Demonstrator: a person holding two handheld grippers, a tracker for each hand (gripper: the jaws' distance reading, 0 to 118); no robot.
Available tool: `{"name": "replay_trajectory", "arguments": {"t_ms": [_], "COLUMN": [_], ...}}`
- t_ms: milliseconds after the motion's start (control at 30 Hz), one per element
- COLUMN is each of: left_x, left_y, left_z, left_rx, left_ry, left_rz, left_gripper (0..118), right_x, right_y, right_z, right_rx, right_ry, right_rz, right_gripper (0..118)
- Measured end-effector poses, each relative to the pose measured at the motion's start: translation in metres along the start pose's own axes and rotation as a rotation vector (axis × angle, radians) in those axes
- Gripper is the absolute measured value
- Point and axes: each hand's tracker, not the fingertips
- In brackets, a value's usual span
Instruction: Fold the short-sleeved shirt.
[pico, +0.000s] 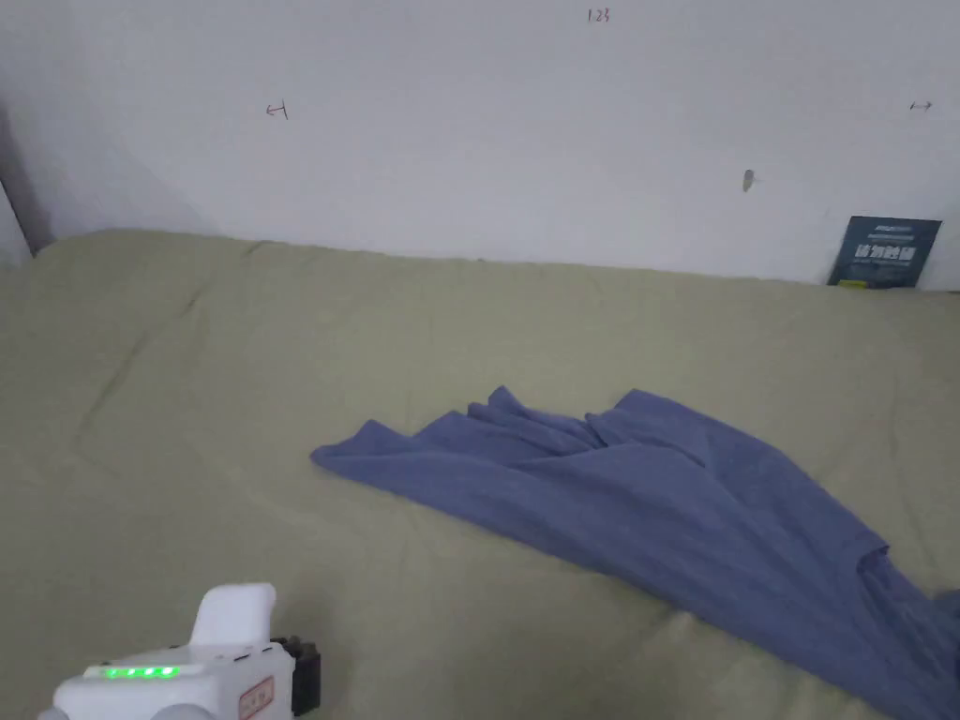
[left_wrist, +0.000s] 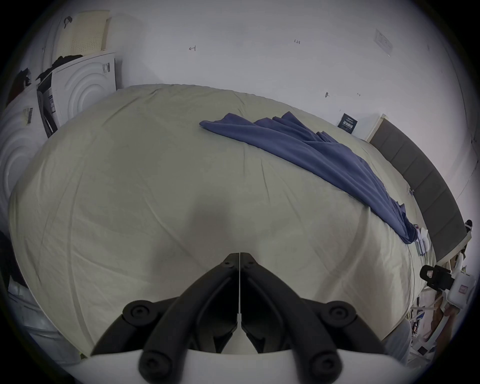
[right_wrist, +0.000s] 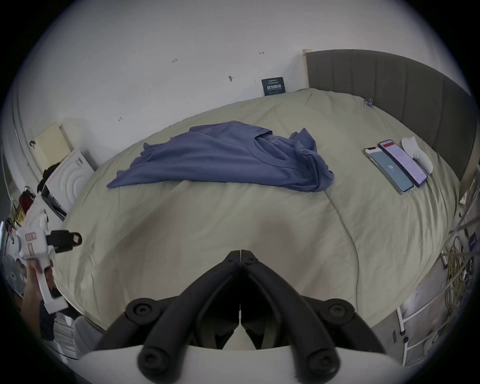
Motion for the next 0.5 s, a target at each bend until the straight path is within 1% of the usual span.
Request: {"name": "replay_trajectory", "arguments": {"t_ms": [133,233,267,300,333,367,400,433,500], "left_x": [-0.002,-0.006,-0.009,-0.013,-0.014,-0.016,-0.012,-0.012,-0.007], "left_y": [0.051,0.099,0.114,0.129,0.146,0.152,0.168,0.175,0.193], "left_z": [-0.026,-0.065,-0.079,-0.095,-0.119,-0.133,-0.147,-0.164,-0.19], "left_rx": [0.027,0.007,0.003,-0.025,-0.06,-0.076,0.002,-0.05,-0.05], "left_ry": [0.031,0.063,0.073,0.092,0.121,0.148,0.185,0.206,0.22], "left_rz": [-0.025,-0.049,-0.052,-0.053,-0.036,-0.056,-0.068,-0.067,-0.069], "left_gripper": [0,0,23,65,109,116,115,115,115], "right_x": [-0.005,-0.007,-0.007,-0.006,-0.005,-0.003,-0.002,0.0,0.003], "right_y": [0.002,0.003,0.004,0.005,0.006,0.007,0.009,0.01,0.013], "right_z": [-0.003,-0.009,-0.013,-0.016,-0.021,-0.024,-0.027,-0.031,-0.036], "right_rx": [0.007,0.007,0.004,0.003,0.001,-0.003,-0.009,-0.012,-0.015], "right_ry": [0.015,0.015,0.016,0.009,0.007,0.007,0.003,0.003,-0.004], "right_rz": [0.005,0.012,0.016,0.017,0.016,0.014,0.01,0.008,0.007], "right_gripper": [0,0,0,0,0,0,0,0,0]}}
